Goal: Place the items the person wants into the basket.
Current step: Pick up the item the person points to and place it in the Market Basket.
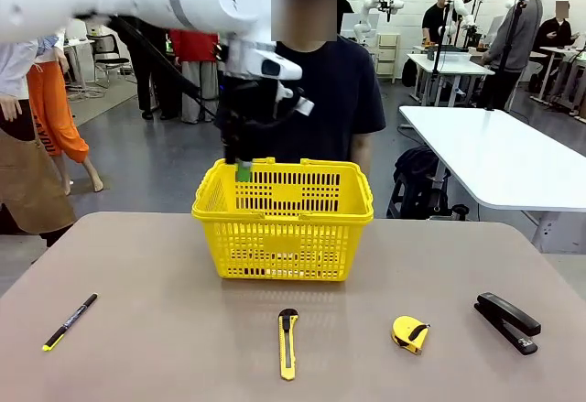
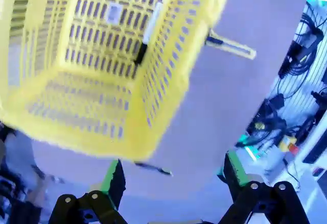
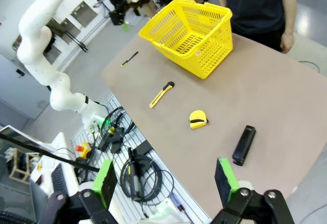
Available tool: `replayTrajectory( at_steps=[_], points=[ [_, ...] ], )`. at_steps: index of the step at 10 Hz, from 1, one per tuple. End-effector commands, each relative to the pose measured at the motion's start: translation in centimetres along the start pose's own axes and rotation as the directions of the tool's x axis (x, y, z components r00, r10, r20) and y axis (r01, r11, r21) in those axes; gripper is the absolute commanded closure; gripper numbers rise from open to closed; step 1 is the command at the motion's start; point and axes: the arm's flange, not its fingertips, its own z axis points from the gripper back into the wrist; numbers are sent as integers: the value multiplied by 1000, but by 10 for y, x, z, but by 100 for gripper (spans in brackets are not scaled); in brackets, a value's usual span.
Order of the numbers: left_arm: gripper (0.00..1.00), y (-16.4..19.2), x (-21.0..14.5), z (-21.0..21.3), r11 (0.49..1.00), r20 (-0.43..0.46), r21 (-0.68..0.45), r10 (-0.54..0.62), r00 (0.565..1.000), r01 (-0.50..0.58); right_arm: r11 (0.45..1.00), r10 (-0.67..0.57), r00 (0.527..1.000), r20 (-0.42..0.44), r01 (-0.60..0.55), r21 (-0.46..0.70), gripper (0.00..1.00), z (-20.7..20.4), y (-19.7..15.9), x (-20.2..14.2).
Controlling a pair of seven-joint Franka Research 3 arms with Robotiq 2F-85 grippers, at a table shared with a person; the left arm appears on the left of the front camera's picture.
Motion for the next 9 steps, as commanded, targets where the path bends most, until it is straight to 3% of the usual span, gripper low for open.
replayTrajectory(
  at_steps=[1, 4, 7, 9],
  points=[
    [0, -11, -54, -14, 995, 32, -22, 102, 994, -102, 1000, 3, 1000, 15, -3, 1, 0, 0, 0, 1],
    [0, -20, -108, -16, 980, 128, -31, 198, 972, -196, 1000, 3, 1000, 15, -3, 1, 0, 0, 0, 1],
    [0, -18, -104, -21, 973, 131, -61, 230, 964, -224, 1000, 3, 1000, 15, -3, 1, 0, 0, 0, 1],
    [0, -19, -84, -25, 977, 106, 5, 211, 972, -213, 1000, 3, 1000, 15, -3, 1, 0, 0, 0, 1]
  ],
)
